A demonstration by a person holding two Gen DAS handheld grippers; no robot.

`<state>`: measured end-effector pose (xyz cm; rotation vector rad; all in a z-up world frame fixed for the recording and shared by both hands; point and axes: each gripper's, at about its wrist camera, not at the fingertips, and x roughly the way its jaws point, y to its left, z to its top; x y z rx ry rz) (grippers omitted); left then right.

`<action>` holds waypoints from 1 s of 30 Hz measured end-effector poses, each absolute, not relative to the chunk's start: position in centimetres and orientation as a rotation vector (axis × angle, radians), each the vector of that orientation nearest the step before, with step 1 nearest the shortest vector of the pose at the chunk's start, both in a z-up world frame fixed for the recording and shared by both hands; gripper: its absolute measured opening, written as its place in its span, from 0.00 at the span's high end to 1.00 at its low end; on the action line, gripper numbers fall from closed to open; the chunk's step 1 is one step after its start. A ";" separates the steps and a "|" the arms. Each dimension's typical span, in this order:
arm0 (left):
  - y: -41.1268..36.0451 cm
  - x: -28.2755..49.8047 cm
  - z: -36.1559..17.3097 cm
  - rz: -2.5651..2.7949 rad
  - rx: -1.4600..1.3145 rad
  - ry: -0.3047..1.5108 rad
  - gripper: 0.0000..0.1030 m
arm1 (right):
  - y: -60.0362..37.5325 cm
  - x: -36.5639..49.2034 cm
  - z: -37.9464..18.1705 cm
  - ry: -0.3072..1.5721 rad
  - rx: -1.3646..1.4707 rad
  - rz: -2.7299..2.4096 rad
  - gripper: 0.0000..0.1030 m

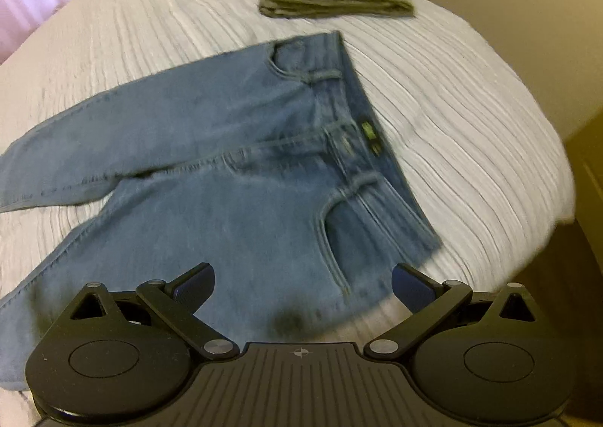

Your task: Fold clothes

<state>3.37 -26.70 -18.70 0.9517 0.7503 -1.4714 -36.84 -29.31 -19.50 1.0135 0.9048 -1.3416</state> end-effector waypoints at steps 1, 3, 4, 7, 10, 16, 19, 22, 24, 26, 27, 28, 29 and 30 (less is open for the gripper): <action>-27.1 3.5 -19.0 -1.475 0.953 0.745 0.46 | -30.4 -37.0 -20.0 0.897 1.006 -1.316 0.01; -28.2 3.6 -19.9 -1.484 0.952 0.733 0.46 | -32.4 -37.2 -21.1 0.882 0.990 -1.264 0.01; -28.7 3.7 -20.4 -1.490 0.952 0.727 0.46 | -33.5 -37.3 -21.6 0.875 0.980 -1.241 0.01; -30.7 3.8 -22.2 -1.525 0.960 0.712 0.46 | -37.3 -37.4 -23.1 0.866 0.896 -1.179 0.01; -33.3 4.0 -24.2 -1.569 0.977 0.690 0.48 | -41.3 -36.6 -24.4 0.869 0.768 -1.092 0.01; -40.8 4.6 -28.1 -1.714 1.005 0.559 0.59 | -49.6 -34.8 -27.0 0.897 0.509 -0.912 0.04; -45.3 5.0 -29.9 -1.785 1.054 0.438 0.60 | -53.9 -34.9 -28.4 0.916 0.441 -0.862 0.14; -49.7 5.7 -31.7 -1.832 1.105 0.341 0.60 | -56.9 -35.6 -29.8 0.942 0.430 -0.835 0.14; -52.3 6.5 -32.9 -1.841 1.144 0.321 0.60 | -58.5 -36.0 -30.8 0.964 0.435 -0.814 0.14; -54.2 7.5 -33.9 -1.852 1.183 0.321 0.61 | -59.7 -36.4 -31.8 0.982 0.455 -0.787 0.14; -54.9 8.0 -34.3 -1.861 1.204 0.333 0.61 | -60.3 -36.6 -32.4 0.992 0.461 -0.778 0.14; -55.5 8.4 -34.7 -1.870 1.225 0.346 0.61 | -60.8 -36.7 -32.9 1.005 0.468 -0.779 0.14; -56.2 8.9 -35.2 -1.879 1.246 0.359 0.61 | -61.4 -36.8 -33.5 1.017 0.482 -0.783 0.14; -56.6 9.3 -35.6 -1.889 1.268 0.365 0.61 | -61.9 -37.1 -34.0 1.019 0.505 -0.785 0.14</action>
